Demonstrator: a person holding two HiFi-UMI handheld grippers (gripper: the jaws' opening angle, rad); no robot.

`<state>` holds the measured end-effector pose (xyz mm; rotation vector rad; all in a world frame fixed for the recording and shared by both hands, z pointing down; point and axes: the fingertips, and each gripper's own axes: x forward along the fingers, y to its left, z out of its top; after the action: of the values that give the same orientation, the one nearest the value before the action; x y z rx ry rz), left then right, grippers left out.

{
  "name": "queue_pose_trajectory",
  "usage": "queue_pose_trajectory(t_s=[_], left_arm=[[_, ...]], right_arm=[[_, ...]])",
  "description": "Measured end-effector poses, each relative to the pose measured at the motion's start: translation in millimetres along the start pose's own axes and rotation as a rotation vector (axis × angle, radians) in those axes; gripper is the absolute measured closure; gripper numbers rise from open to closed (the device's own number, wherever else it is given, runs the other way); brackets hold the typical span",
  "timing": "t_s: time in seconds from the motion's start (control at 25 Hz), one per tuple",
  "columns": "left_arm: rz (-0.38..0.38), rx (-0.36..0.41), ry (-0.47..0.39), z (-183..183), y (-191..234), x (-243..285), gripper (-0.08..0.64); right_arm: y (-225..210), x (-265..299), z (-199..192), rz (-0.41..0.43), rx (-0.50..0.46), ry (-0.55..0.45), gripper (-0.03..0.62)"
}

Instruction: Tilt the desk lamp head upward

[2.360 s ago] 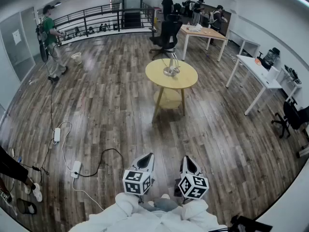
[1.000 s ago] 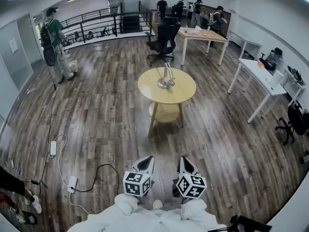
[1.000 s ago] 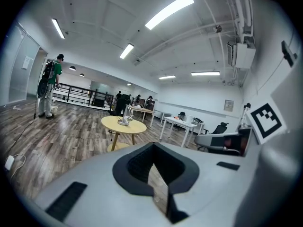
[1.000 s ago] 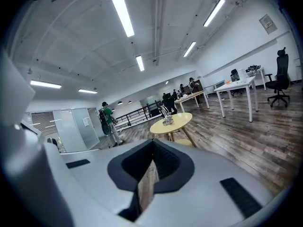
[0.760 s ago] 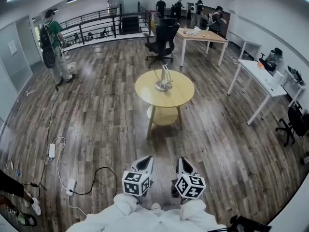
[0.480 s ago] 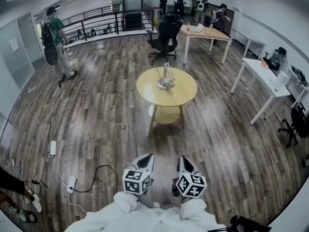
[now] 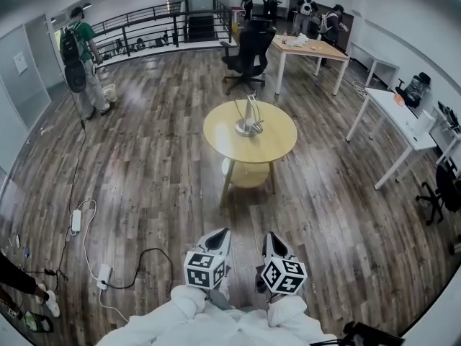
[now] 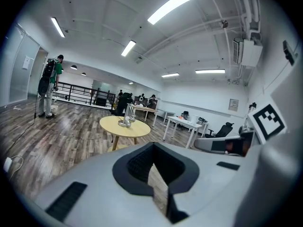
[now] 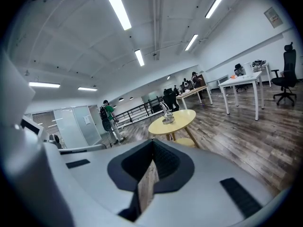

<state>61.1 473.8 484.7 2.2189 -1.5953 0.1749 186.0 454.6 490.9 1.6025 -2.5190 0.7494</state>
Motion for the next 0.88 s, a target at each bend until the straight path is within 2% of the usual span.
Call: queue_pose_trajectory(t_s=[0.56, 0.88], left_arm=[[-0.023, 0.003, -0.021, 49, 58, 76, 0.561], [-0.031, -0.006, -0.014, 66, 99, 116, 0.561]], right_arm=[[-1, 96, 40, -0.013, -0.012, -0.014, 0.580], [3, 154, 53, -0.017, -0.021, -0.010, 0.580]])
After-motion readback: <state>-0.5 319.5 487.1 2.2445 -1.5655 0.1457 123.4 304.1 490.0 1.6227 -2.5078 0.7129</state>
